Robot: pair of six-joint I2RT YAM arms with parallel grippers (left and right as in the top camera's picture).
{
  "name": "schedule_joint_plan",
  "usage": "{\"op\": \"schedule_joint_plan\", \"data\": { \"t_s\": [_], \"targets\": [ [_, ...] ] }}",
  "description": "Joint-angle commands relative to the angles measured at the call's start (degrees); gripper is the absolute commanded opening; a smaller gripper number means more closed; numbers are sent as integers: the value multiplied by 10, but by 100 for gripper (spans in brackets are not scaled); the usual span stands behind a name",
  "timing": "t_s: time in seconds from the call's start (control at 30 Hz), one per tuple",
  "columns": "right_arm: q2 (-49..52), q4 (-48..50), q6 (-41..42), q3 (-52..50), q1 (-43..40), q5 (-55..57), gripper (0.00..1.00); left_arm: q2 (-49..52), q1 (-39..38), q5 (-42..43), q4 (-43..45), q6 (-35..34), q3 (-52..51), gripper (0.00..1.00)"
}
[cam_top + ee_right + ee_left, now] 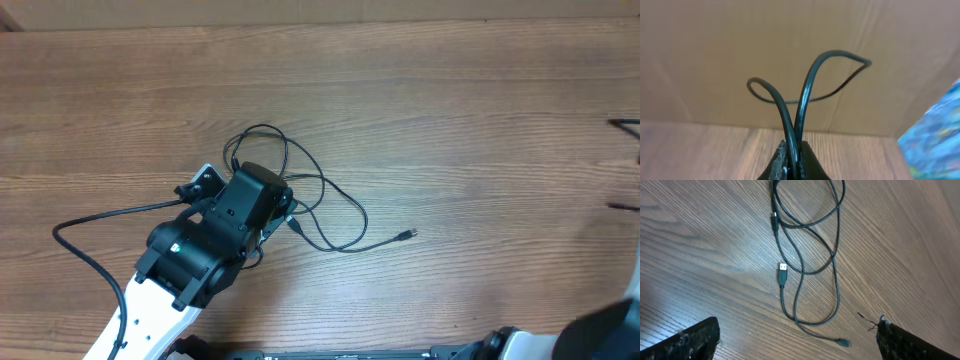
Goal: Untangle cables
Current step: 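Pull a single black cable out rightward with the right gripper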
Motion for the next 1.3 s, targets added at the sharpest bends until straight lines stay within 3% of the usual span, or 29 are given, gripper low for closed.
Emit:
{"op": "schedule_joint_plan", "data": {
  "t_s": [0.0,0.3,0.5,0.53,0.63,0.83,0.87,0.9,0.93,1.27],
  "targets": [
    [58,35,-18,-1,-80,-176,4,2,-1,-4,0,-2,0,100],
    [186,59,-24,-1,-192,-493,4,2,-1,-4,1,-2,0,100],
    [239,23,-18,-1,-196,-554,4,2,-1,-4,1,-2,0,100],
    [240,17,-17,-1,-195,-554,9,2,-1,-4,0,-2,0,99],
    [239,9,-17,-1,-195,-554,45,2,-1,-4,0,-2,0,100],
    [215,-38,-15,2,-204,-554,64,2,-1,-4,0,-2,0,99],
    [206,-47,-11,2,-206,-554,71,2,-1,-4,1,-2,0,100],
    [197,-54,-7,2,-207,-554,94,2,-1,-4,0,-2,0,100],
    [185,-61,-5,2,-210,-554,100,2,-1,-4,0,-2,0,99],
    [8,-87,7,2,-220,-555,100,2,-1,-4,0,-2,0,100]
  ]
}}
